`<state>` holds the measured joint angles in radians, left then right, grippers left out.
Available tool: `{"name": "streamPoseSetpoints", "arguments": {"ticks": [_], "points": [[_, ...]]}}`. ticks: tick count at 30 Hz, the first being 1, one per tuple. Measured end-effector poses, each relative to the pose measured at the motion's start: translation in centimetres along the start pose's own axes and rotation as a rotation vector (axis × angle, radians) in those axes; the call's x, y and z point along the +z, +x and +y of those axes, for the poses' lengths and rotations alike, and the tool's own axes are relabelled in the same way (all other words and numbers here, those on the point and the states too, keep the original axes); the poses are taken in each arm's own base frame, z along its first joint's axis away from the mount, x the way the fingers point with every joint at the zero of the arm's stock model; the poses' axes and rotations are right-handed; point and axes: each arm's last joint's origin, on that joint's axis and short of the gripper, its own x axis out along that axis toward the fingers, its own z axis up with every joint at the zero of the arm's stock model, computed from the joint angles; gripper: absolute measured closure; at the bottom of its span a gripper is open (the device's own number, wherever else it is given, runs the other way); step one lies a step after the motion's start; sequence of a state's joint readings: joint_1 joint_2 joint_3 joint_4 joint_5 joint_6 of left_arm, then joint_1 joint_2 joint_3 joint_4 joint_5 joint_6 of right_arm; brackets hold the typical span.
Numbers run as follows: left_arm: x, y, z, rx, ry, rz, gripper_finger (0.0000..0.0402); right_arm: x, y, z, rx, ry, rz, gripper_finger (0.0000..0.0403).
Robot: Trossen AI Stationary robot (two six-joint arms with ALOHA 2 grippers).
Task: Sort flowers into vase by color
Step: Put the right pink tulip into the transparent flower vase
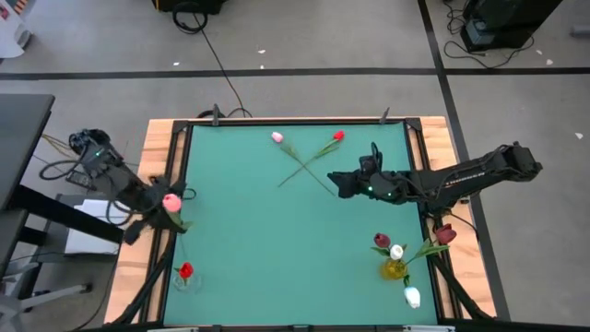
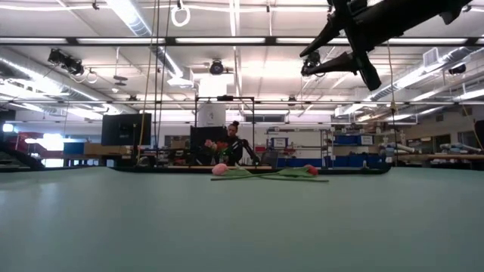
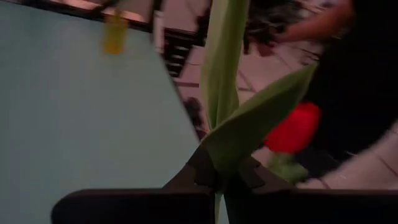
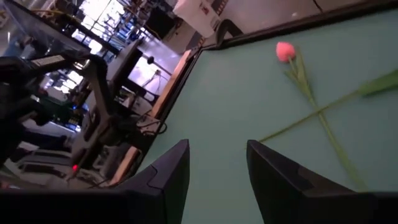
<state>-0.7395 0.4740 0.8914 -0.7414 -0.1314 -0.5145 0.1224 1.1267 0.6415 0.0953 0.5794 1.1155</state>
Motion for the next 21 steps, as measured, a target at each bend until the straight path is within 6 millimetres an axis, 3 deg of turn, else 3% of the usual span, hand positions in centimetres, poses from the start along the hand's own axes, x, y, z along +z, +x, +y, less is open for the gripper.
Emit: {"name": "streamPoseSetpoints", "arguments": {"ticks": [9, 21], "points": [[-0.7, -2.6, -0.1, -0.199, 0.078, -0.011, 0.039, -0.9, -0.5, -0.1, -0.027, 0.11, 0.022, 0.0236], [-0.7, -2.2, -0.4, -0.251, 0.189, -0.036, 0.039, -1.9, -1.5, 0.5, -0.016, 0.191, -0.03, 0.0236]]}}
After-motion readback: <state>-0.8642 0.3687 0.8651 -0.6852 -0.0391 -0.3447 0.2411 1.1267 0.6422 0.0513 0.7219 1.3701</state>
